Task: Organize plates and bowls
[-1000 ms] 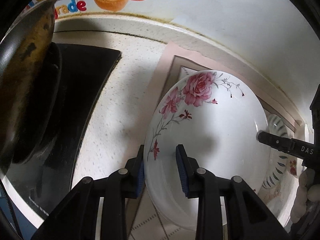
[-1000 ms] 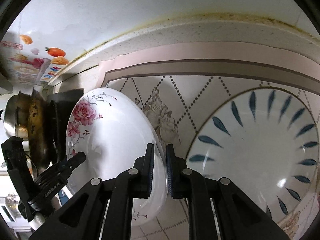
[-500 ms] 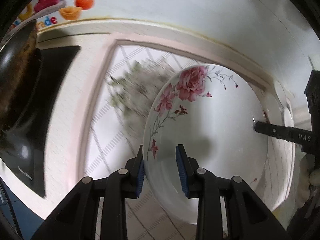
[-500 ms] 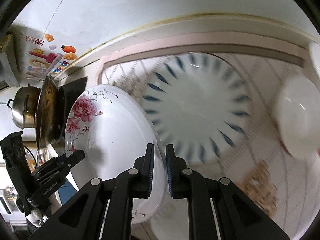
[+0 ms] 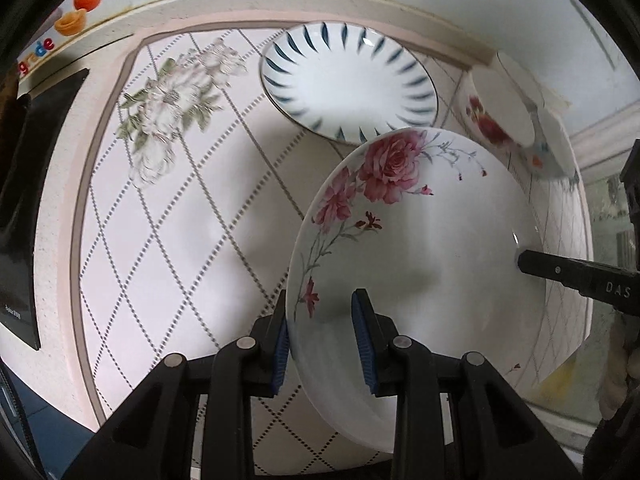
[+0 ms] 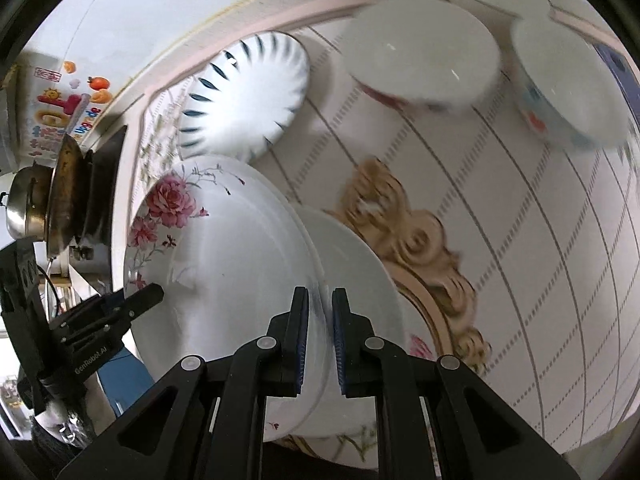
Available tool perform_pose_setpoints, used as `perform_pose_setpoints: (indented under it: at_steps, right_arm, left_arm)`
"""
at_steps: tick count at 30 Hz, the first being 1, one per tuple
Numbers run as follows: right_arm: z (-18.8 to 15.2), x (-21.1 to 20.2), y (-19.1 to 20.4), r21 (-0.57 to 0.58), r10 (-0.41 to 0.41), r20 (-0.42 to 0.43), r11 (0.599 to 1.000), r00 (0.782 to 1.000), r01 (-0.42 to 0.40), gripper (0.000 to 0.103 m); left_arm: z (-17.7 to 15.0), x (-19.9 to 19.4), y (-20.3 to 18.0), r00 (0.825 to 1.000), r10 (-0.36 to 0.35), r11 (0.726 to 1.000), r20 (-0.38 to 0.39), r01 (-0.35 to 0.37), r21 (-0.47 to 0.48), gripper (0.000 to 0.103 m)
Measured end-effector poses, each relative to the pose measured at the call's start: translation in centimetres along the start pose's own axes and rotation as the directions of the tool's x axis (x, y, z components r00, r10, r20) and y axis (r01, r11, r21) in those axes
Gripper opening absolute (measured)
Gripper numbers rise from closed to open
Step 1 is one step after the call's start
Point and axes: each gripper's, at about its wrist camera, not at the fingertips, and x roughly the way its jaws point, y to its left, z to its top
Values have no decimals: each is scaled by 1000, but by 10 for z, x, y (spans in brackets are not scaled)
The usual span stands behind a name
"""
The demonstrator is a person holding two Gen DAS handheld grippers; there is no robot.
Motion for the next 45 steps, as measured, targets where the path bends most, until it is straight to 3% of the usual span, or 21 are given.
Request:
perform_pose_setpoints:
  at_steps: [14, 27, 45]
  right_arm:
    - [-30, 20, -31, 2, -26, -29, 1000, 999, 26, 13]
    - [-32, 22, -19, -37, -74, -21, 997, 997, 73, 13]
    - [-30, 23, -17, -10, -105, -47, 994, 993, 105, 14]
  left_arm:
    - [-11, 28, -24, 998, 56, 998, -29, -55, 34, 27]
    - [-18, 37, -34, 992, 120, 991, -35, -118, 67, 27]
    - [-15, 33, -30, 993, 113, 991, -41, -110, 71, 26]
